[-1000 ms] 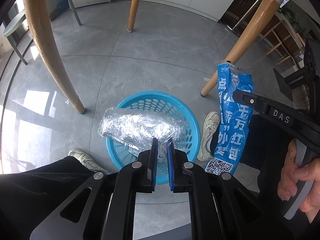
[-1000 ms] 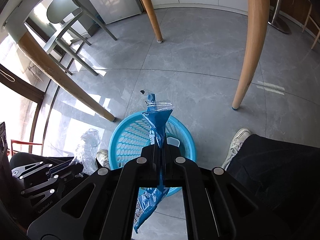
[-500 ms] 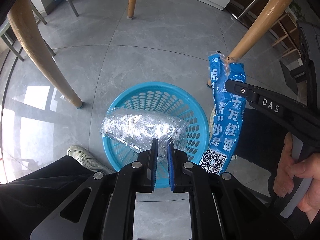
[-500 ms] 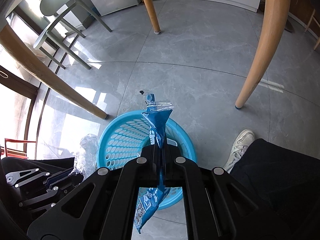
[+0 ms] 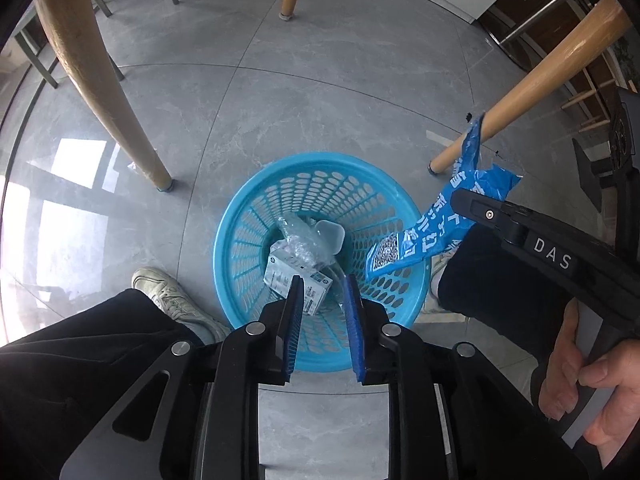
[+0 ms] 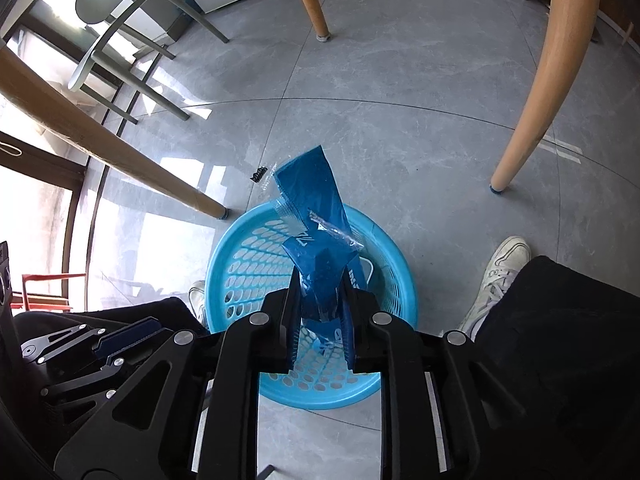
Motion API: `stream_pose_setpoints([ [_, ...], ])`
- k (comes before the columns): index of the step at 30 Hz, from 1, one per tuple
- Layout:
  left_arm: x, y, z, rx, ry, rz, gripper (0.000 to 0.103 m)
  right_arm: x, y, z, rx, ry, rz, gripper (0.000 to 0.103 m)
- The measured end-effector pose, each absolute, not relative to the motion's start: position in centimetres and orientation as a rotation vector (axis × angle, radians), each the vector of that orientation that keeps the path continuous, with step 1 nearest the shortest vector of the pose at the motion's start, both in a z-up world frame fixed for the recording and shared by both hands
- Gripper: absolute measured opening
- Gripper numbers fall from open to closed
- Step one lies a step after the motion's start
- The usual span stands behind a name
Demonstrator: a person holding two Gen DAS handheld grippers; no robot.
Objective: Collect trash
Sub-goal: 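Open left tool to drop the clear wrapper while right tool drops blue wrapper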
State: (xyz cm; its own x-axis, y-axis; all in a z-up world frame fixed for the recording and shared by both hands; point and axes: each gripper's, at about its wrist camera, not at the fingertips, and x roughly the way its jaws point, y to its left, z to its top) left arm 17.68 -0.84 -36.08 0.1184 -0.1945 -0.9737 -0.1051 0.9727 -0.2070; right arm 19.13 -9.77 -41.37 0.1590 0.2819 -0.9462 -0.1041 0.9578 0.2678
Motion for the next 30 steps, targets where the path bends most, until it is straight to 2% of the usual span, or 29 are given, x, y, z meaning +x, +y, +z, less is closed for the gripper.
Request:
stream_pose_setpoints([
  [8, 17.6, -0.9, -35.9, -0.220, 1.450, -0.050, 0.021, 18.7, -9.7, -41.6, 0.149, 1.423, 0.286, 0.021],
  [12, 17.6, -0.6, -35.6, -0.218, 1.440, -0.039, 0.021, 18.3, -9.5, -42.0, 0.135, 1.453, 0.301, 0.030],
  [20, 17.3, -0.4, -35.3, -0.201, 1.434, -0.017, 0.021, 17.7, -9.8, -41.1, 0.132, 1.459, 0.298, 0.030],
  [24, 17.1, -0.2, -34.9, -0.196, 1.437, -0.011, 0.023, 17.3, -10.4, -40.3, 0.138, 1.452, 0.289, 0.037],
  [28, 16.7, -0.3, -34.3, -0.186, 1.438, -0.010, 0.026, 16.1, -10.7, -39.0, 0.157, 1.454, 0.300, 0.037],
  [30, 16.4, -0.3, -34.0, -0.182, 1.433, -0.012, 0.027, 15.5, -10.4, -38.2, 0.134, 1.443, 0.308, 0.041],
])
